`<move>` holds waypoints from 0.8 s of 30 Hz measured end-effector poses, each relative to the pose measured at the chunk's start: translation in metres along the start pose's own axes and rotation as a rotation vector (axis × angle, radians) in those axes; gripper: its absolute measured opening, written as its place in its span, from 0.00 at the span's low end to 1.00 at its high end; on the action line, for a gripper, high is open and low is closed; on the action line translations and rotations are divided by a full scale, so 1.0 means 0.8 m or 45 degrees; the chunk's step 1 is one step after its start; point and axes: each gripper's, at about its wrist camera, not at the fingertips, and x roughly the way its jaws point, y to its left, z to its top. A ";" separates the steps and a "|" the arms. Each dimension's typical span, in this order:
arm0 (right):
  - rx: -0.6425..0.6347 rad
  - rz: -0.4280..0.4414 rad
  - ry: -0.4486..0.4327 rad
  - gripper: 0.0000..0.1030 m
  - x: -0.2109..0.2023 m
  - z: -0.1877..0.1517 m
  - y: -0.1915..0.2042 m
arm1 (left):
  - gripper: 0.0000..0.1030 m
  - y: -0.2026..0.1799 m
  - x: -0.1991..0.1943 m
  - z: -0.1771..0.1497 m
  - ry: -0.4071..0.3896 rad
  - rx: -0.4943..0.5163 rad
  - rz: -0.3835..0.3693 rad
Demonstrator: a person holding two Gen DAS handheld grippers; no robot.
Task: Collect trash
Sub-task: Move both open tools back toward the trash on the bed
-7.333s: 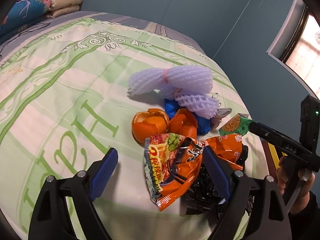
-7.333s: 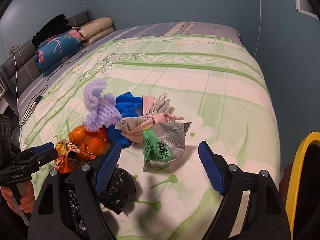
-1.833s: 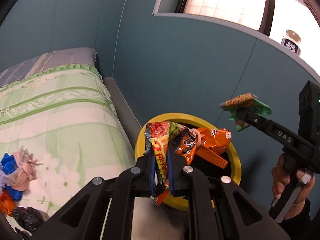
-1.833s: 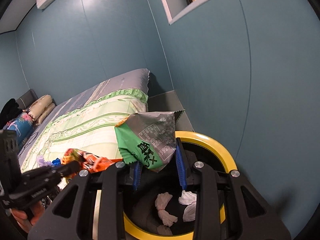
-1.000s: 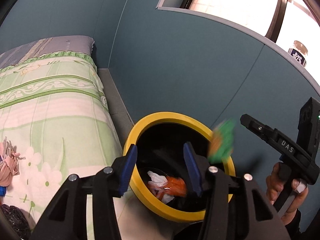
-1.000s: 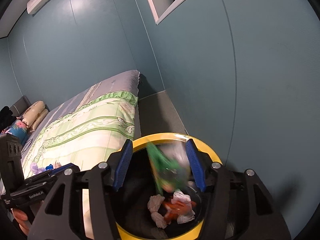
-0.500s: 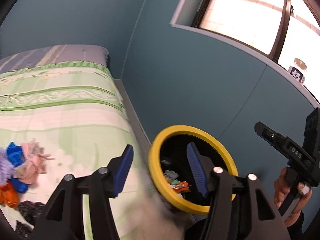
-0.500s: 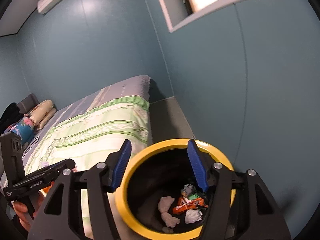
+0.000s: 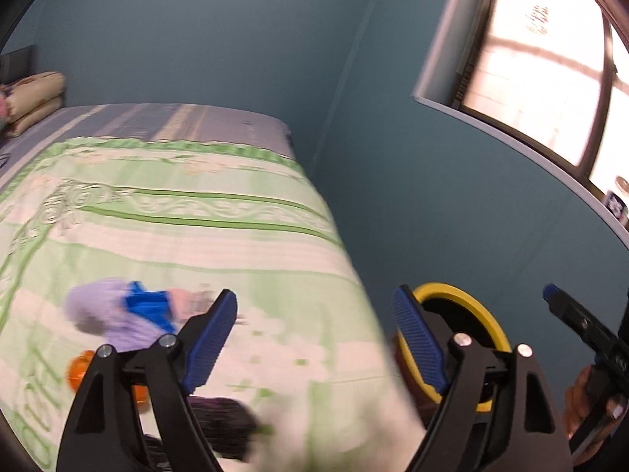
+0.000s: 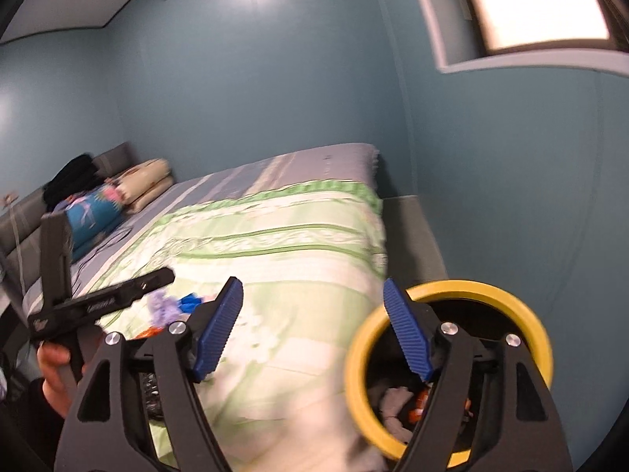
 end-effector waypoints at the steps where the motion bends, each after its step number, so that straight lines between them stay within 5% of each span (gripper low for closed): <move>1: -0.021 0.024 0.010 0.69 0.004 0.000 0.012 | 0.77 0.009 -0.003 0.001 -0.004 -0.012 0.014; 13: -0.226 0.250 0.211 0.70 0.086 -0.034 0.135 | 0.80 0.133 -0.027 0.007 -0.026 -0.109 0.238; 24: -0.328 0.360 0.368 0.70 0.145 -0.079 0.209 | 0.80 0.191 0.003 -0.011 0.046 -0.183 0.284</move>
